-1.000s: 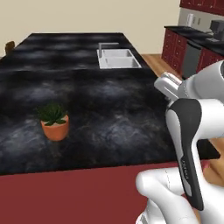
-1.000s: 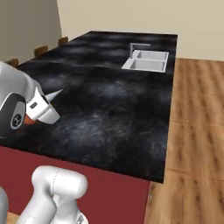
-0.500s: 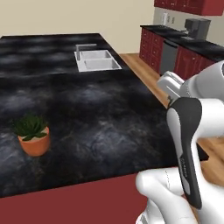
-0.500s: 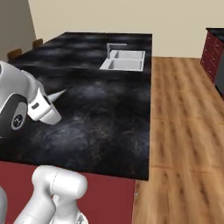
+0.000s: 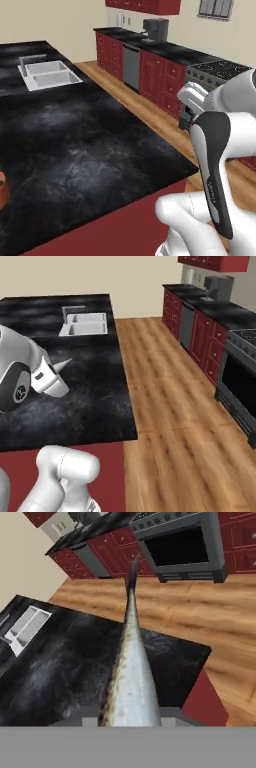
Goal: Retrieve the fish from the fridge and place it on the cutting board.
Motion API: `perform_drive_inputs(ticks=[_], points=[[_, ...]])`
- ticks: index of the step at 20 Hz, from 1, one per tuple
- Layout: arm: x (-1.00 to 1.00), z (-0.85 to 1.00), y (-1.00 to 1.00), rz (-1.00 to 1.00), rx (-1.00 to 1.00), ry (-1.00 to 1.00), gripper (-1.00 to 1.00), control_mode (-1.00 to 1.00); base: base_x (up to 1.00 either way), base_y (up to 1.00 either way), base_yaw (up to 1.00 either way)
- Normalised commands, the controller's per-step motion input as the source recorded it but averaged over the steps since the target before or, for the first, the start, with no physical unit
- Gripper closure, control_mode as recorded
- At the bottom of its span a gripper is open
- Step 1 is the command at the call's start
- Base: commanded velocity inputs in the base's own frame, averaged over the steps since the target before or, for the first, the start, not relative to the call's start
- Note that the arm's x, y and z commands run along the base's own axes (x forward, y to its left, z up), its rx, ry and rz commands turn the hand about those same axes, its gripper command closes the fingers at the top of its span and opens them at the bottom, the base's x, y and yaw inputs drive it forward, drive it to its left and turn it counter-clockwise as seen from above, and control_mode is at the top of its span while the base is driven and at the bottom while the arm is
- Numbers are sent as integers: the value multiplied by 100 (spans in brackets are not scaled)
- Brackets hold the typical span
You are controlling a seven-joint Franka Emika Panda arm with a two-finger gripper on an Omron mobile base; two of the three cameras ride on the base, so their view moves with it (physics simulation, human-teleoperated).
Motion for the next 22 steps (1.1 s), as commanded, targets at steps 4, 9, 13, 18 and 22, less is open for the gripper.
perform_drive_inputs(ticks=[4, 9, 13, 18, 22], points=[[0, 0, 0, 0, 0, 0, 100, 100, 8, -26, -86], [0, 0, 0, 0, 0, 0, 100, 100, 37, 0, -63], [0, 0, 0, 0, 0, 0, 100, 100, 28, 0, -28], [0, 0, 0, 0, 0, 0, 100, 100, 87, -16, 0], [0, 0, 0, 0, 0, 0, 100, 100, 100, -38, -3]])
